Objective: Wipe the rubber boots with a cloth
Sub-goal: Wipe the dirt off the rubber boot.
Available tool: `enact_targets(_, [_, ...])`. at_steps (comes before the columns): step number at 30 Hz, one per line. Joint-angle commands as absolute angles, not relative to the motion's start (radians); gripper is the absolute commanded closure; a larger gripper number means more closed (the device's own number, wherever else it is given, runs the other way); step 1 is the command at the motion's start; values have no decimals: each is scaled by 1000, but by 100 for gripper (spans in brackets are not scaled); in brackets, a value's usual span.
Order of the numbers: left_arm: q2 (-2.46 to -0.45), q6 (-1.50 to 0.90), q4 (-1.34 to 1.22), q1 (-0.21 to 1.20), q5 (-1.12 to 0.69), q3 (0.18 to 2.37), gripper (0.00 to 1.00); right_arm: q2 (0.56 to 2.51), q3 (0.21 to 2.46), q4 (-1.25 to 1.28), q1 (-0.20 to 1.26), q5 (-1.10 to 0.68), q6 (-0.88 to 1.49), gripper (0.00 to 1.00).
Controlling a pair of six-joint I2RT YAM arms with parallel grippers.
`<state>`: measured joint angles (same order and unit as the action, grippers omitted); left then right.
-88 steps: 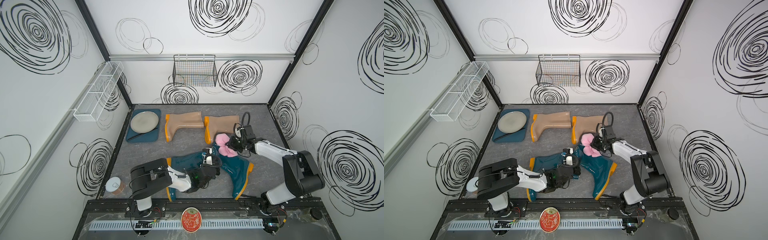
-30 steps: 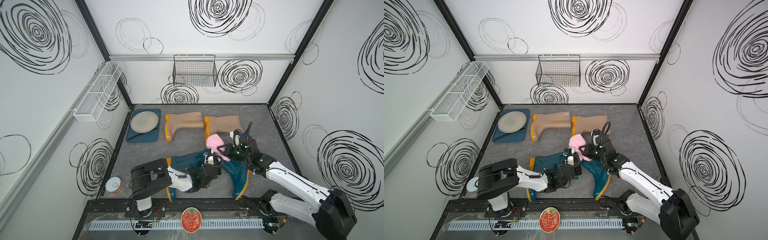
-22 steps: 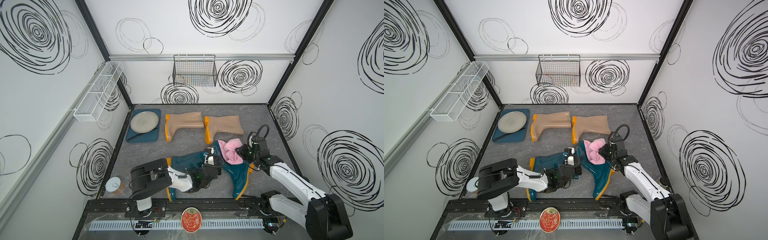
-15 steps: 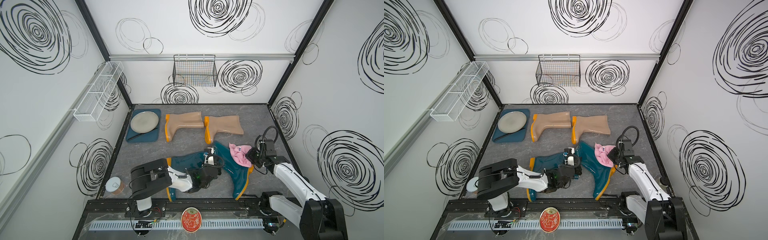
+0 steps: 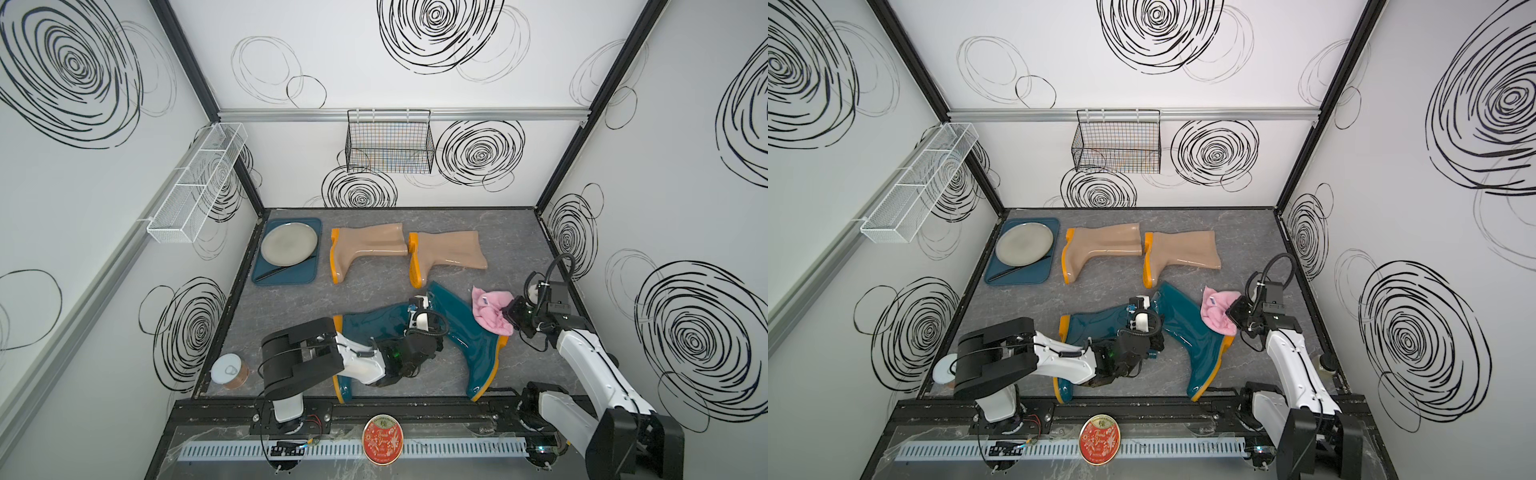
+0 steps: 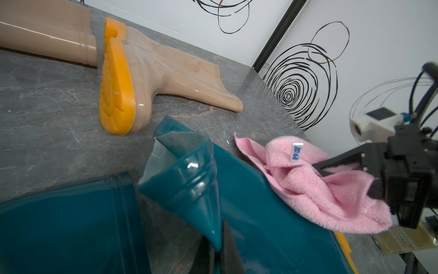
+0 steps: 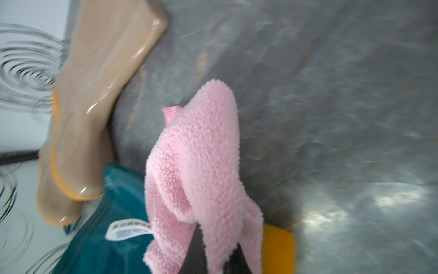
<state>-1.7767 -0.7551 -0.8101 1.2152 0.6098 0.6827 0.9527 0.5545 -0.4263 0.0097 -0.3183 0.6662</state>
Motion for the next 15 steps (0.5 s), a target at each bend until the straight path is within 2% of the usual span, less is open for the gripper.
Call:
enact_targets(1, [-1772,-748,-880,1226,607,699,100,857,587,-479,208,-294,685,100])
enact_targets(6, [-1782,-752,-905,1224,610,698,100,796,523,-572,469,-131,813,100])
enact_targets(9, [-1789,-753,-918,1223,608,698,100,808,503,-636,606,-113,881,100])
enact_targets(15, [-1783,-752,-929,1220,615,691,100,762,520,-655,990,-31,1069,100])
